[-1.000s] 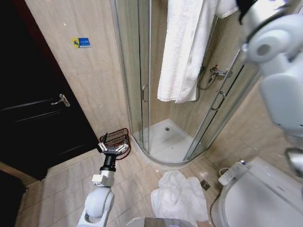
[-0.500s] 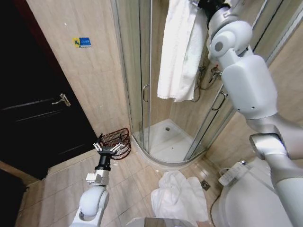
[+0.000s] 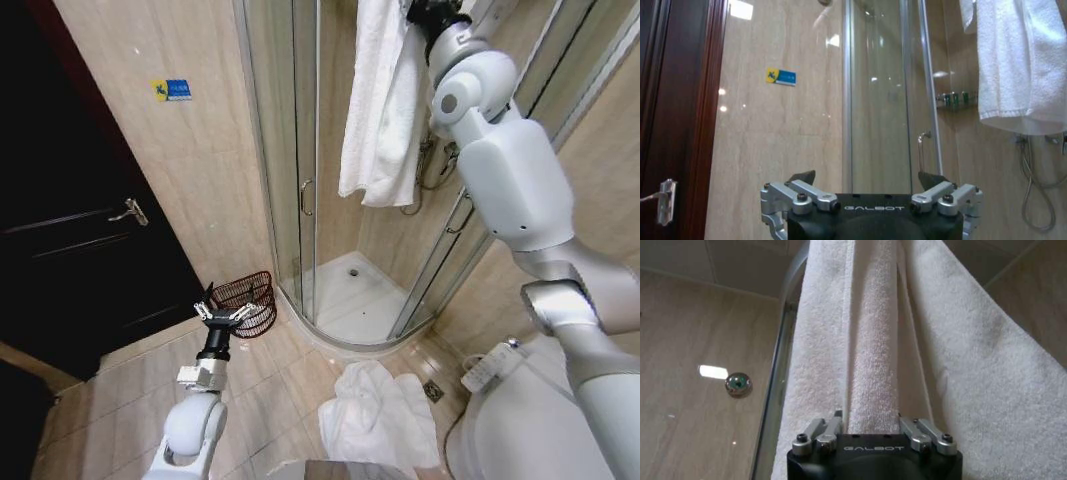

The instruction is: Discard the used towel into the hamper.

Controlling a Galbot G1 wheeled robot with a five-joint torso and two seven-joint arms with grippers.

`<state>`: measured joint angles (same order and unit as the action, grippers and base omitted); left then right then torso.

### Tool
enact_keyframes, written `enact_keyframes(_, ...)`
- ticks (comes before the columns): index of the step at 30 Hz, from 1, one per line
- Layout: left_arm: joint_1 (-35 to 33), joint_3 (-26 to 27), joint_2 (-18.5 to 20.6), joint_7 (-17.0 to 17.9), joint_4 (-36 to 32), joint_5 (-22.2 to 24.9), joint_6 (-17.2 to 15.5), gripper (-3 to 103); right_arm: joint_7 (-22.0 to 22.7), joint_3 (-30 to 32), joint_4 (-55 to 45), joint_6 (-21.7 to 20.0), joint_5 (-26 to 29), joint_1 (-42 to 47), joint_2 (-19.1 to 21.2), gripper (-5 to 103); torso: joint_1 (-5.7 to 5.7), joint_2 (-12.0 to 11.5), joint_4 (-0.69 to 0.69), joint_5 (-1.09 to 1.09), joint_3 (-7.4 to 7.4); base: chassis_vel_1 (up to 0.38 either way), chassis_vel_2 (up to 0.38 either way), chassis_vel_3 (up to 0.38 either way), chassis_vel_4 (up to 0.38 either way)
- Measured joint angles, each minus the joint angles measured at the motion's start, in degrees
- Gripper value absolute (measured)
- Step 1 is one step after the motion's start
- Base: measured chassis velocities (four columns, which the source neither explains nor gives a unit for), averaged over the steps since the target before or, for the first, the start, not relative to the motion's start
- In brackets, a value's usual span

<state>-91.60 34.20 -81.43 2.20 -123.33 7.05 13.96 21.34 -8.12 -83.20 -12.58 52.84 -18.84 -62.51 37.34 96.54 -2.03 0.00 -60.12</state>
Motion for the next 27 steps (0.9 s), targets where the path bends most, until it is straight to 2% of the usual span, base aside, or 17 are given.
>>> enact_keyframes(2,0.0,0.0,0.0,0.0,0.0,0.0,0.1,100,0.0,-0.2,0.0,0.0,-0.1,0.0,0.0,25,0.0,0.0,0.0,0.0,0.0,0.0,0.0,0.0,0.0)
enact_keyframes(3,0.0,0.0,0.0,0.0,0.0,0.0,0.1,100,0.0,-0.2,0.0,0.0,-0.1,0.0,0.0,25,0.0,0.0,0.0,0.0,0.0,0.0,0.0,0.0,0.0)
enact_keyframes(5,-0.1,-0.1,0.0,0.0,-0.1,0.0,0.1,100,0.0,-0.4,-0.1,-0.1,-0.1,0.0,0.0,15,0.0,0.0,0.0,0.0,0.0,0.0,0.0,0.0,0.0)
enact_keyframes(9,-0.3,0.3,0.1,0.0,-0.7,0.1,0.2,100,0.6,-0.9,-0.8,-0.6,-0.1,0.1,0.2,9,0.0,0.0,-0.01,-0.01,0.0,0.0,0.0,0.0,0.0)
enact_keyframes(27,-0.9,1.3,0.1,0.0,-0.6,0.1,1.2,100,0.7,-1.5,-5.0,-0.9,-2.2,6.7,1.3,9,-0.01,0.0,0.0,0.01,0.01,0.0,0.0,0.0,0.0)
